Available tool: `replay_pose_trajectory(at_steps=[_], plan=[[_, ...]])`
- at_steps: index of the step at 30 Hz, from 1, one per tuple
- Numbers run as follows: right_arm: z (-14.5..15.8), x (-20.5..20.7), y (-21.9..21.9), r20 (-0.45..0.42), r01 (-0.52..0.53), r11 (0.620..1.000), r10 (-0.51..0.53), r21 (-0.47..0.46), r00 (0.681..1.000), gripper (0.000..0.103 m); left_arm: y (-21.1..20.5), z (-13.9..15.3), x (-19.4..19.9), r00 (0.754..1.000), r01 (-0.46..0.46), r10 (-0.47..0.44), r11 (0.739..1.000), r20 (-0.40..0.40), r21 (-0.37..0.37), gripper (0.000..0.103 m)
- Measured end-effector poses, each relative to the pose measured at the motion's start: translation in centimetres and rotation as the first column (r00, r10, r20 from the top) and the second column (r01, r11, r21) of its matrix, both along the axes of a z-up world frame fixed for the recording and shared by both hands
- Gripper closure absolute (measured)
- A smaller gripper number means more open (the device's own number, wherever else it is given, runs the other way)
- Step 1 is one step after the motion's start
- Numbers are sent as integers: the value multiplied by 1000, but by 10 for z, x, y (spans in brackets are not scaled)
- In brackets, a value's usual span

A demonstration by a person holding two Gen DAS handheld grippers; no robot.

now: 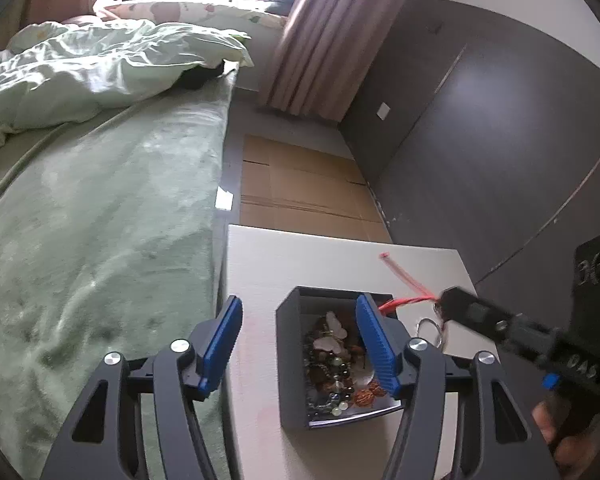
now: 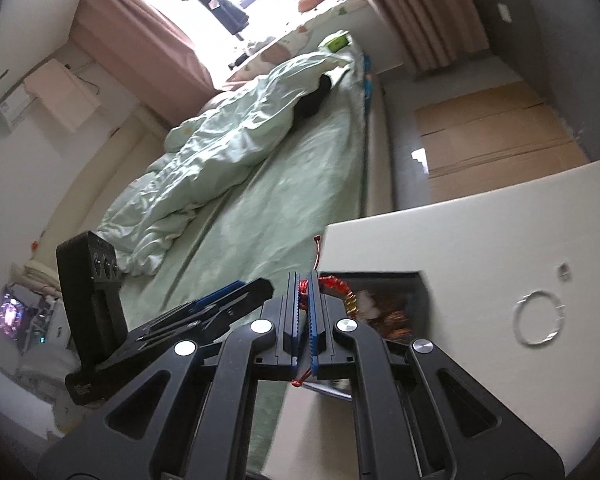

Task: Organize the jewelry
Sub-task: 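Open the left tool over the box while the right drops the red bracelet in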

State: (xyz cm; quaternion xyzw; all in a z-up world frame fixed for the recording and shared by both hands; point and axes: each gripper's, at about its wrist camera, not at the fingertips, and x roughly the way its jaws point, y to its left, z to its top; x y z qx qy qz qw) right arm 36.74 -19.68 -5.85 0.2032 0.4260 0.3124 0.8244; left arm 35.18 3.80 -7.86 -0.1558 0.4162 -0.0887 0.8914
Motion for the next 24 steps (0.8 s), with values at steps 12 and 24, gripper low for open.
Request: replay_pose_trajectory(at_steps=[12,24], plan=[[-16,-12,-16,-30,73,992,-76,-100,997,8,2,7,-17,1000,-15,15,1000,25,6,21],[-12,-25,-102,-40,207,972,-213,-111,976,9,-56,10,-28,995,74,-75,997,59,14,15]])
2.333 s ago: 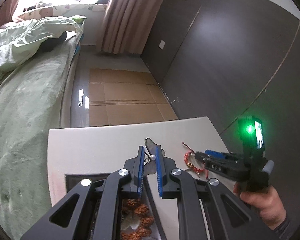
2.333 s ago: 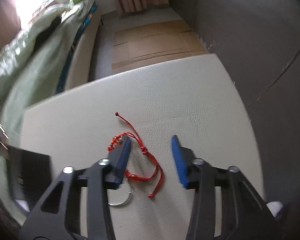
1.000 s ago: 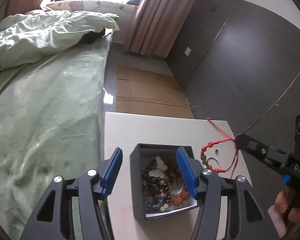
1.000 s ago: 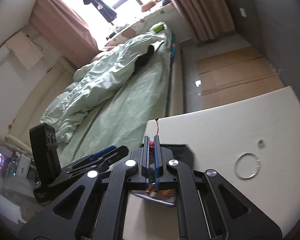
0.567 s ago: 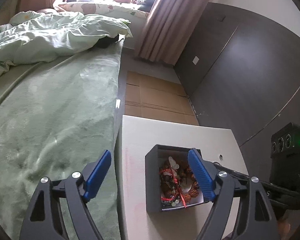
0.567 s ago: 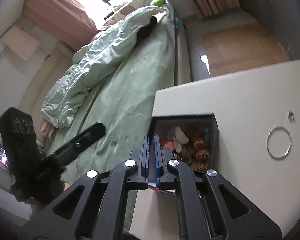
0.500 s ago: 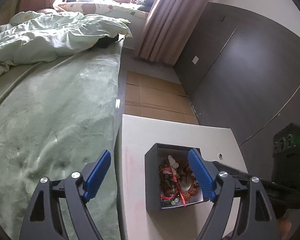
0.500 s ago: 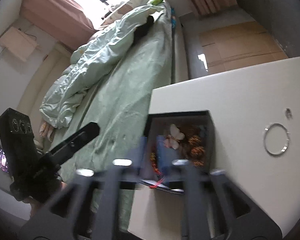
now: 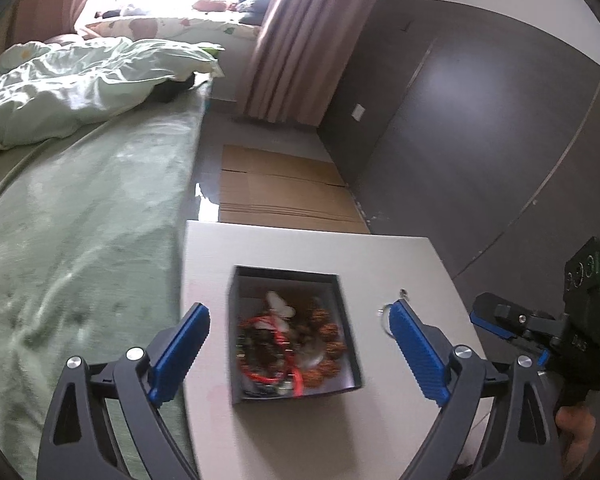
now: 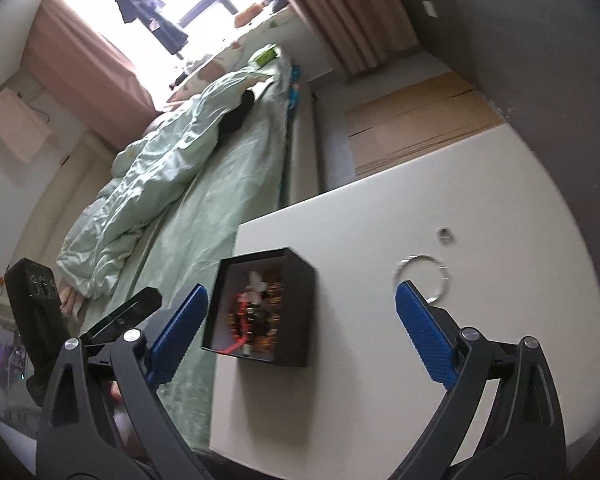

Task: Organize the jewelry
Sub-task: 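Open the left tool over the box while the right drops the red bracelet in, then close the left tool on the silver hoop ring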

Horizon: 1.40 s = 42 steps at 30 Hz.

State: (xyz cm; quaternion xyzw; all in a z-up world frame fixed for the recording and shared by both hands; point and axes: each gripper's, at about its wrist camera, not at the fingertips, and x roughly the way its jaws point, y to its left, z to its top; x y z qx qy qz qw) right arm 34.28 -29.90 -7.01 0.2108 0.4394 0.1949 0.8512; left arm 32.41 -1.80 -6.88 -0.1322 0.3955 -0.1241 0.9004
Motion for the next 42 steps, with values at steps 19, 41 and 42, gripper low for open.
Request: replay_pose_trajectory(at_steps=[19,41,42], plan=[[-14,-8,-97,-101,128,987,-138,-100,985,9,-123,-19,15,978,207,-206,973,-18,101,8],[-23,10,-150,-173,215,973,-227,-89,958,8,-200,-81,59,949,297,-276,946,-153,131,14],[-22,11,-150,-172,214,972,-228,-92,958,8,-203,-84,61,948,298,-275,943,-162,148,16]])
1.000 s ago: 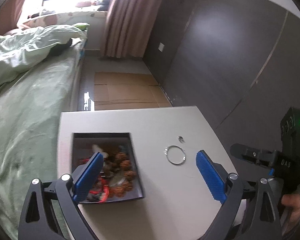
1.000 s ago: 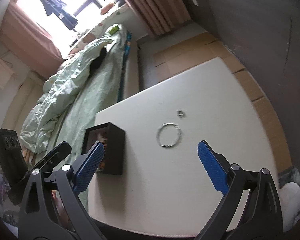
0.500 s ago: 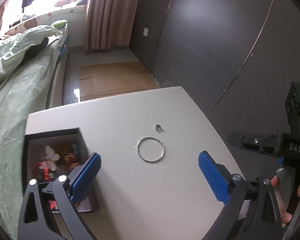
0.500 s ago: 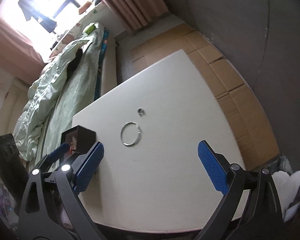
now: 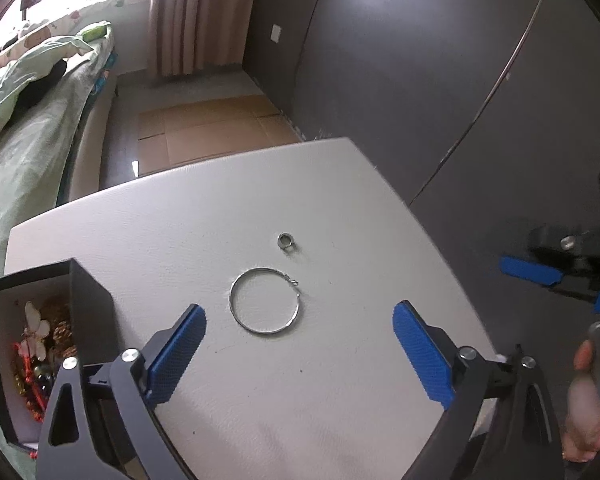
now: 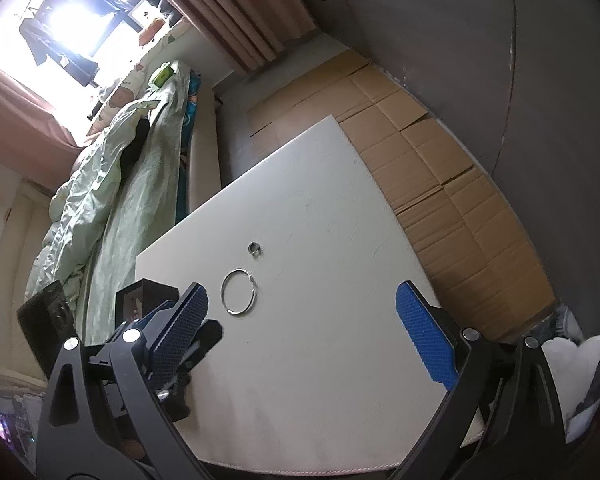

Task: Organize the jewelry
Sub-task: 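Close the left tool on the silver hoop ring, then lift the hoop with the left tool while the right grasps the small silver ring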

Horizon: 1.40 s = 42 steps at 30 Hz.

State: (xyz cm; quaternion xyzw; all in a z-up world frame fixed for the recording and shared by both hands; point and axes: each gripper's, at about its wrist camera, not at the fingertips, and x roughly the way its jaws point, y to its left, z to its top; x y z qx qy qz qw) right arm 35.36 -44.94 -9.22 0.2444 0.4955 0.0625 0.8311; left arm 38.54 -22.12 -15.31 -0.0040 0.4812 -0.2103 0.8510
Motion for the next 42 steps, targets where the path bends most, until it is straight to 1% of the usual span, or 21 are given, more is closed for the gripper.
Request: replay_pose_trajectory(at_steps=[2,6,10,12,17,18,19,21,22,27,31,37,42], plan=[[-1,2,-1,0,1,1000,-1,0,1000,8,-3,-9,6,1000,-8,9,999,-10,35,23],[-1,5,-1,2,3,1000,-3,1,1000,8,-5,-23,16,1000,-25,27,997,-14,73,23],[0,10,-2,7,4,1000,-4,5,1000,8,-11,-36,21,1000,-10,13,995,-27,95,24],[0,12,-1,2,1,1000,-1,5,1000,8,-11,-41,21,999,-11,14,994,-28,113,27],[3,14,1,4,-4,1000,5,-18,1000,8,-17,-46,19,1000,-9,9,989,0,146,28],[3,14,1,4,-3,1000,3,-29,1000,8,-18,-47,17,1000,-8,6,986,9,165,29],[3,15,2,2,-2,999,3,-37,1000,8,-20,-47,15,1000,-12,8,982,21,190,35],[0,16,5,-10,-2,998,1,-55,1000,8,-19,-46,14,999,-24,17,976,35,215,46],[-2,16,6,-13,-4,998,3,-60,1000,8,-18,-45,14,999,-26,18,976,38,216,57],[-6,18,16,-19,-31,996,30,-86,999,8,-8,-40,15,1000,-15,13,985,14,172,58],[-11,20,23,-29,-53,993,51,-105,998,8,-8,-33,13,1000,-6,3,989,21,151,59],[-18,29,35,-40,-80,989,75,-122,996,8,6,-18,16,1000,-20,19,995,14,97,59],[-21,35,36,-34,-85,990,82,-117,996,8,21,4,17,999,-39,38,998,36,48,59]])
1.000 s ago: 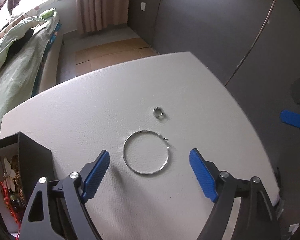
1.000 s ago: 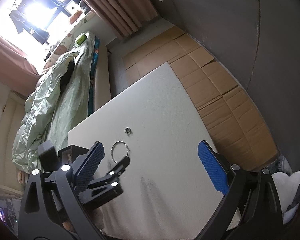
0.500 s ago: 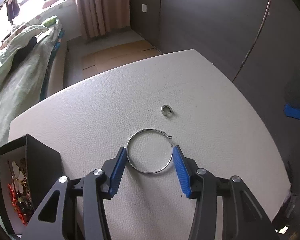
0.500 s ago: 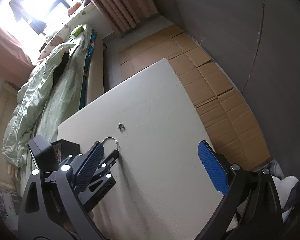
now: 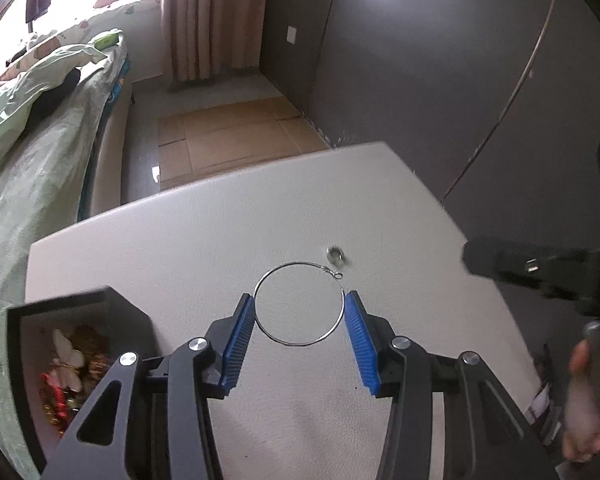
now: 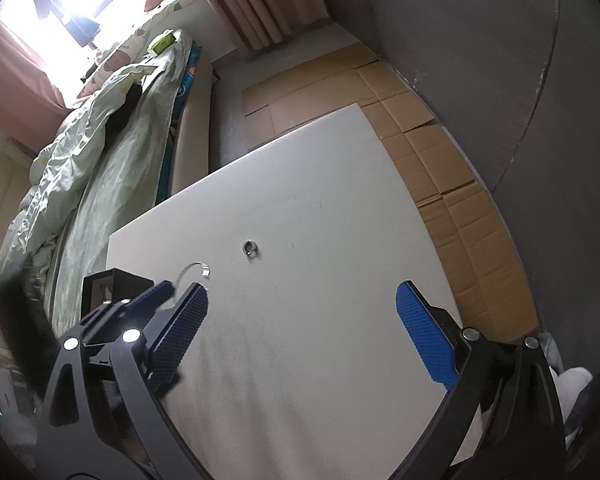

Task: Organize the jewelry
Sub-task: 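Lift the hoop with the left tool while the right grasps the small silver ring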

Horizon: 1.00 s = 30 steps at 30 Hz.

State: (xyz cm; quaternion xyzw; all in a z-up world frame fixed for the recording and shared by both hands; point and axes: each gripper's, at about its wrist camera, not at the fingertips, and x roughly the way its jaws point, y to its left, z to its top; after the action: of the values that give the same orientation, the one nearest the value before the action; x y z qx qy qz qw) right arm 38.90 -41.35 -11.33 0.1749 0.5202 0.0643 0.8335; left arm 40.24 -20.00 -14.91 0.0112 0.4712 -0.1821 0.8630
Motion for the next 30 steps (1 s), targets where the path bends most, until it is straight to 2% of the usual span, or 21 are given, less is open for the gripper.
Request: replay_pose_trajectory(at_steps=[5,7,8,9,16,18,20,23,26,28,30], plan=[[-1,10,5,17,-6,1000,6,28,1000,9,18,19,2,1000,-18,19,999,14,-49,59],[-2,16,11,23,-26,999,25,35,999,19,25,25,4,999,-24,26,998,20,-62,59],[-6,20,15,13,-38,998,37,40,999,30,27,27,4,999,-26,27,997,22,-66,59],[-8,23,17,4,-43,998,43,41,999,34,30,29,5,999,-27,28,997,23,-72,59],[-32,52,48,-44,-95,995,95,1,994,54,52,42,15,999,-41,44,993,29,-109,58],[-39,59,57,-58,-110,994,110,0,992,65,58,44,16,998,-45,49,992,31,-116,58],[-43,64,64,-69,-119,993,118,-5,991,66,64,45,19,998,-50,55,991,29,-125,59],[-46,68,72,-84,-123,991,118,-53,989,67,74,45,22,997,-63,67,988,23,-140,58],[-50,69,82,-95,-141,986,132,-95,987,77,82,46,24,997,-76,79,985,18,-155,58],[-50,69,87,-90,-149,979,137,-139,987,77,88,47,24,996,-83,87,983,17,-164,58],[-51,67,93,-88,-157,969,142,-191,986,82,94,49,24,995,-91,96,981,19,-168,58]])
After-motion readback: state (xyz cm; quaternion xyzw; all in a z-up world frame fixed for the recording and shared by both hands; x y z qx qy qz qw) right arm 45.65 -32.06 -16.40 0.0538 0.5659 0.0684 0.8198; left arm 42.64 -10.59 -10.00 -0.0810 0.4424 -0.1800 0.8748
